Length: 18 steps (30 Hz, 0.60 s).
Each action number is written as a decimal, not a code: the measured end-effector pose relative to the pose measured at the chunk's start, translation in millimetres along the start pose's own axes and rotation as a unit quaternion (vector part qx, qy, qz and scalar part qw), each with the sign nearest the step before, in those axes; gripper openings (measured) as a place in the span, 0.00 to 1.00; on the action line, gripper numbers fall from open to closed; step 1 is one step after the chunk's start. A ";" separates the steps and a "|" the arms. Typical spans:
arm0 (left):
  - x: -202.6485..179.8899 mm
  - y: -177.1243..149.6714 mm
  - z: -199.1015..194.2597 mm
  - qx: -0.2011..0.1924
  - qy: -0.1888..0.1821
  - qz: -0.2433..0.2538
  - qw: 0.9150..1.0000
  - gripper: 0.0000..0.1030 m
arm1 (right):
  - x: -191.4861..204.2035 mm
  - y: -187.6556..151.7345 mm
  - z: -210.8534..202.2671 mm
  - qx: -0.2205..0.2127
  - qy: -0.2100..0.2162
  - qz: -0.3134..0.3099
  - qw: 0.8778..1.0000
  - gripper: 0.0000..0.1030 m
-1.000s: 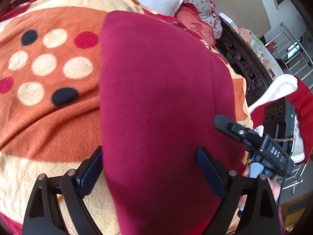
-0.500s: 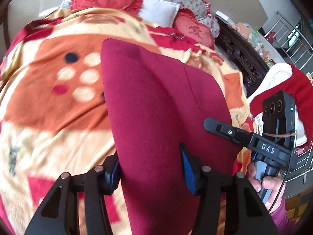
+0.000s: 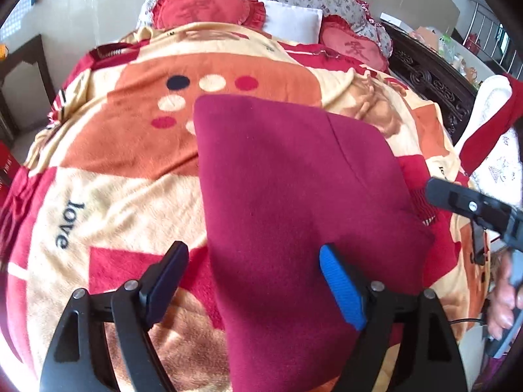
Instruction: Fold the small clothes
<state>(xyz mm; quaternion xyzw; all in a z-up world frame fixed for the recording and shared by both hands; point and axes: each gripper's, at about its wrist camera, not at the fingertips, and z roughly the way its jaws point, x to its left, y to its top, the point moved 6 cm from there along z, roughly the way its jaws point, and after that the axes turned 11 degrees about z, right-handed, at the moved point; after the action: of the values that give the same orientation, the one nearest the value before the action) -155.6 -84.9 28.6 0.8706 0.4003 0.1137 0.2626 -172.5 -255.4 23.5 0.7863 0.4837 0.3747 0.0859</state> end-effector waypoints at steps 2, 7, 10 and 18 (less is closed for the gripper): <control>2.0 -0.9 -3.3 -0.006 0.014 -0.001 1.000 0.83 | 21.0 -3.0 -0.4 -0.008 -0.003 -0.044 0.999 0.19; 6.2 -0.9 -11.8 -0.014 0.033 -0.003 0.999 0.83 | 12.1 -26.6 40.2 0.038 -0.079 -0.063 0.994 0.18; 7.5 -2.3 -23.2 -0.026 0.044 -0.005 0.999 0.83 | -4.9 -35.3 51.2 0.038 -0.090 -0.046 0.994 0.18; 3.5 -2.4 -57.3 -0.060 0.059 -0.009 0.996 0.83 | 3.8 -40.5 -2.7 0.001 -0.090 -0.017 0.996 0.18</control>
<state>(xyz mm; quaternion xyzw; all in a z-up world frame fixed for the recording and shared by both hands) -178.2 -60.0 75.1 0.8414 0.4150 0.1869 0.2914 -201.6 -231.9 7.1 0.8087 0.4876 0.3000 0.1348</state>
